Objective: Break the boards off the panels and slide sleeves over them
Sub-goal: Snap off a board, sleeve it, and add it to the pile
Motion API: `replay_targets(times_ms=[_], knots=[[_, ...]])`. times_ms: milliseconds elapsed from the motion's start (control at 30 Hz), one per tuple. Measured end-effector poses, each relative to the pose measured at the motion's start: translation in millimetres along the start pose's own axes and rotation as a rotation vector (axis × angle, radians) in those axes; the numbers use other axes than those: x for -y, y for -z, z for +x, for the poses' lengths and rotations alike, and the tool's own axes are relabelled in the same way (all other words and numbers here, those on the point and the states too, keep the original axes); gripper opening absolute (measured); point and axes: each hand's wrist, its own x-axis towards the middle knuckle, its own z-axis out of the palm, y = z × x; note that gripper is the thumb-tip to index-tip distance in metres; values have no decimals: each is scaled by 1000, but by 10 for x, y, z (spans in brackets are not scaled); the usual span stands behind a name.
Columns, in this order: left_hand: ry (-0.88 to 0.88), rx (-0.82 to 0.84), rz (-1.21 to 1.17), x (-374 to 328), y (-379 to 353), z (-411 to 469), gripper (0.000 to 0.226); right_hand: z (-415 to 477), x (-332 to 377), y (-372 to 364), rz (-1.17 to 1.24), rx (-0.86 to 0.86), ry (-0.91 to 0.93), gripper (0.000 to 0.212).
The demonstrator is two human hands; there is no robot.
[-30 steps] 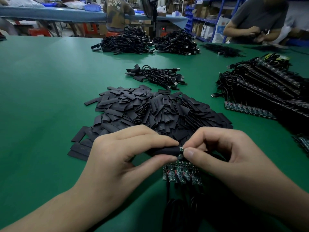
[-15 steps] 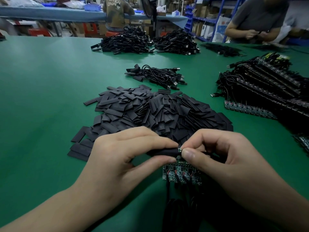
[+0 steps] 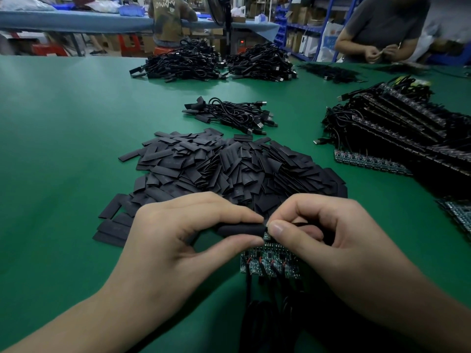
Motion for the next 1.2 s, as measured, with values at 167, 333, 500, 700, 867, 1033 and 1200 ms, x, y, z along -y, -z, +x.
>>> replay_targets(times_ms=[167, 333, 500, 700, 867, 1033, 1200], knots=[[2, -7, -21, 17, -18, 15, 16, -20, -12, -18, -5, -38, 16, 17], [80, -12, -66, 35, -32, -41, 14, -43, -9, -49, -53, -100, 66, 15], [87, -21, -54, 10, -40, -50, 13, -60, 4, -95, -187, -141, 144, 15], [40, -79, 24, 9, -9, 16, 17, -47, 61, -40, -203, -197, 158, 7], [71, -145, 52, 26, -26, 14, 21, -48, 57, -47, -175, -178, 147, 10], [99, -243, 127, 44, -24, 6, 31, -49, 58, -77, -220, -262, 194, 13], [156, -252, 9, 40, -52, -6, 39, -63, 31, -101, -405, -337, 272, 12]])
